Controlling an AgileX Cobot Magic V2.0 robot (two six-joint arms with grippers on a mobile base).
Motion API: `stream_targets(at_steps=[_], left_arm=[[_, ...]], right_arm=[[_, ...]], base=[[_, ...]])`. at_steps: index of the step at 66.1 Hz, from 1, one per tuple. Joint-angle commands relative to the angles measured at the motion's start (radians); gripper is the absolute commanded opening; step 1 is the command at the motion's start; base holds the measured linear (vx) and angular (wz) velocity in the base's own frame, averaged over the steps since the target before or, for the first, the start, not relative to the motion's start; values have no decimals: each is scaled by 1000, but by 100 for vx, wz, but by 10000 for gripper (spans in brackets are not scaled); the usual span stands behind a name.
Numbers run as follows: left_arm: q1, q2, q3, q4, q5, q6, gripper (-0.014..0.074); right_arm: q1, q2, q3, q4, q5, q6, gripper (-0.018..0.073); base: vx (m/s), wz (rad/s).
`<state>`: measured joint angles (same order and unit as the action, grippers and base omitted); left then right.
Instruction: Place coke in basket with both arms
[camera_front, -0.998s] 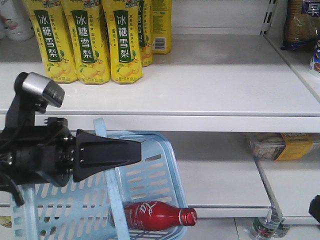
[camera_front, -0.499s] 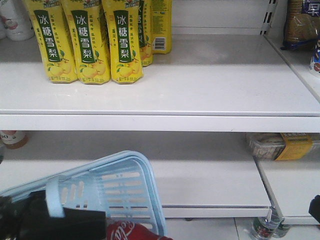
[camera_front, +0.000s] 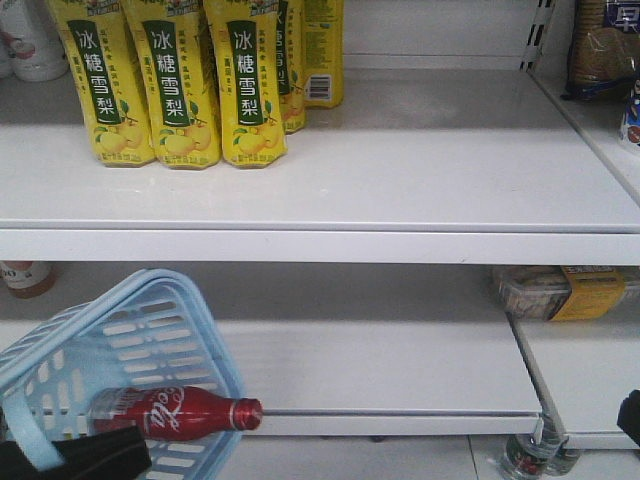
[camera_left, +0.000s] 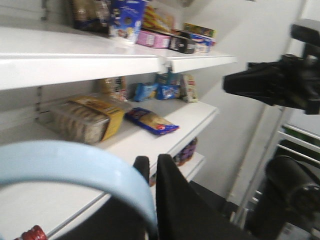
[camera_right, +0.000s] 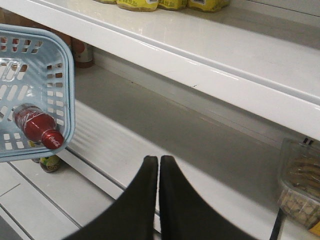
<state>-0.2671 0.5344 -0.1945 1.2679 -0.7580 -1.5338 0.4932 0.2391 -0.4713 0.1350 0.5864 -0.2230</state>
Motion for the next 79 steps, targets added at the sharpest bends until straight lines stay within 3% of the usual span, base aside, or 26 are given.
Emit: stream_targets(at_steps=[1,12,25,30,41,51,69,79], left_arm=[[-3,-4,-8,-148,77,52,-6],[-3,-4,35,-291,270,54,-6],[-3,-4,91,-538,459,89,-6],[-3,-4,112,-622,488,184,-6],[-4,-4,149,-780,455,504,-6],[-6,-9,157,-826,406,706,-6],[-6,-149,157,-827,414,863,-6],[-6,-244,163,-885,496,976,-6]], right_arm=[[-5,10,-24,-4,-75,-4,-5],[-5,10,-24,-4,-75,-4,-5],[-5,10,-24,-4,-75,-4,-5],[-5,10,-24,-4,-75,-4,-5],[-5,10,-24,-4,-75,-4,-5],[-5,10,-24,-4,-75,-4,-5],[-5,10,-24,-4,-75,-4,-5],[-5,10,-24,-4,-75,-3,-5]], base=[[0,0],[0,0],[0,0],[0,0],[0,0],[0,0],[0,0],[0,0]])
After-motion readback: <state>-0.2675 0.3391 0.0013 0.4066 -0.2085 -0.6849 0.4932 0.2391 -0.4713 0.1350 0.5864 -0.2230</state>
